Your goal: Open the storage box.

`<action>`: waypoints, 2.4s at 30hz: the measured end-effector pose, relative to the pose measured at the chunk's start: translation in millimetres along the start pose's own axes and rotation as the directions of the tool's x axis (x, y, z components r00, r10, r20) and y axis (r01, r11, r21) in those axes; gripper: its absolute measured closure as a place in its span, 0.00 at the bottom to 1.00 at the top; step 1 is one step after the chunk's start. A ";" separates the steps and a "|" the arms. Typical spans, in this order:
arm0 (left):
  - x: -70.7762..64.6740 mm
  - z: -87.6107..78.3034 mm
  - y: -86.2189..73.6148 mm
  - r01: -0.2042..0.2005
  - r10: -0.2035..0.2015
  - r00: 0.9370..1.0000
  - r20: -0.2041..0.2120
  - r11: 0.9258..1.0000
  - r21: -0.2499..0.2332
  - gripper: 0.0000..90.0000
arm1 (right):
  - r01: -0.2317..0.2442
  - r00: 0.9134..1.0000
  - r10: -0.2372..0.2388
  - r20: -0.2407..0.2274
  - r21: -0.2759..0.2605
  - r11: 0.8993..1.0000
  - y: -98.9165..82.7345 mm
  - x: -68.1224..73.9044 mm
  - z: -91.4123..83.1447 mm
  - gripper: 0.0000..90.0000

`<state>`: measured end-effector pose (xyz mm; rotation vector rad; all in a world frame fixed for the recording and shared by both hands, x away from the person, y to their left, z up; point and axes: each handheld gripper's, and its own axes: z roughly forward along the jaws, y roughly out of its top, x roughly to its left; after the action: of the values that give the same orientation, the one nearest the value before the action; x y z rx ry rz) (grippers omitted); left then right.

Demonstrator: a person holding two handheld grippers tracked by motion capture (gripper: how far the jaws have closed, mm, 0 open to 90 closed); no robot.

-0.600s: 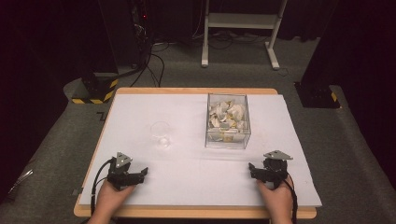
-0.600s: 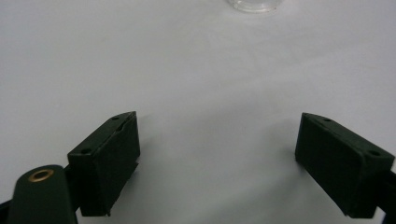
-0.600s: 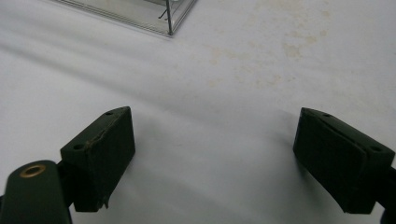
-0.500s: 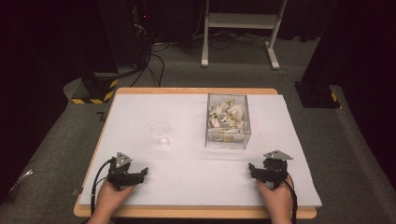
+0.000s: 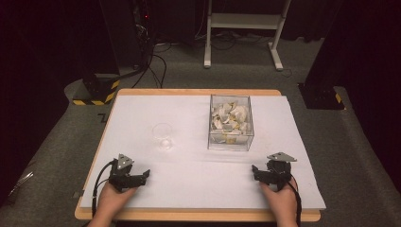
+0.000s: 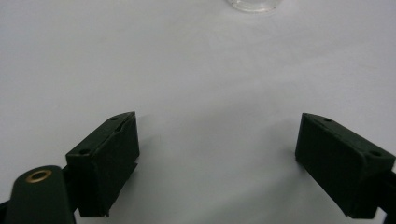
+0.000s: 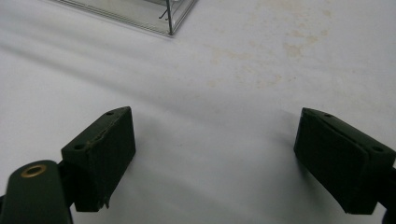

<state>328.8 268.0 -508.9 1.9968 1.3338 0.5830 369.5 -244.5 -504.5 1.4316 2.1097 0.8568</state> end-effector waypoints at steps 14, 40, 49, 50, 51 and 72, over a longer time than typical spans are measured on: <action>-0.5 -0.1 0.0 0.000 0.000 1.000 0.000 1.000 0.001 0.15 | -0.004 1.000 0.004 -0.002 0.005 1.000 0.2 0.0 -0.3 0.14; 0.1 -0.3 0.1 -0.005 0.005 1.000 0.001 1.000 0.002 0.16 | -0.013 0.999 0.011 -0.048 -0.056 0.998 4.1 14.3 -18.9 0.14; 0.3 -0.2 0.3 -0.006 0.006 1.000 0.006 1.000 0.002 0.16 | 0.035 0.997 -0.039 -0.074 -0.059 0.998 2.0 32.3 -18.2 0.15; 0.3 -0.2 0.3 -0.006 0.006 1.000 0.006 1.000 0.002 0.16 | 0.040 0.996 -0.045 -0.076 -0.063 0.997 2.0 34.2 -18.3 0.15; 0.3 -0.2 0.3 -0.006 0.006 1.000 0.006 1.000 0.002 0.16 | 0.044 0.996 -0.050 -0.077 -0.066 0.997 2.1 35.9 -18.6 0.15; -0.2 -0.3 0.0 -0.003 0.003 1.000 0.003 1.000 0.000 0.16 | 0.102 0.985 -0.116 -0.129 -0.112 0.988 3.5 60.7 -17.6 0.15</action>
<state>328.5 267.9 -508.7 1.9996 1.3290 0.5809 338.2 -191.3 -490.8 1.2239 2.1836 1.0313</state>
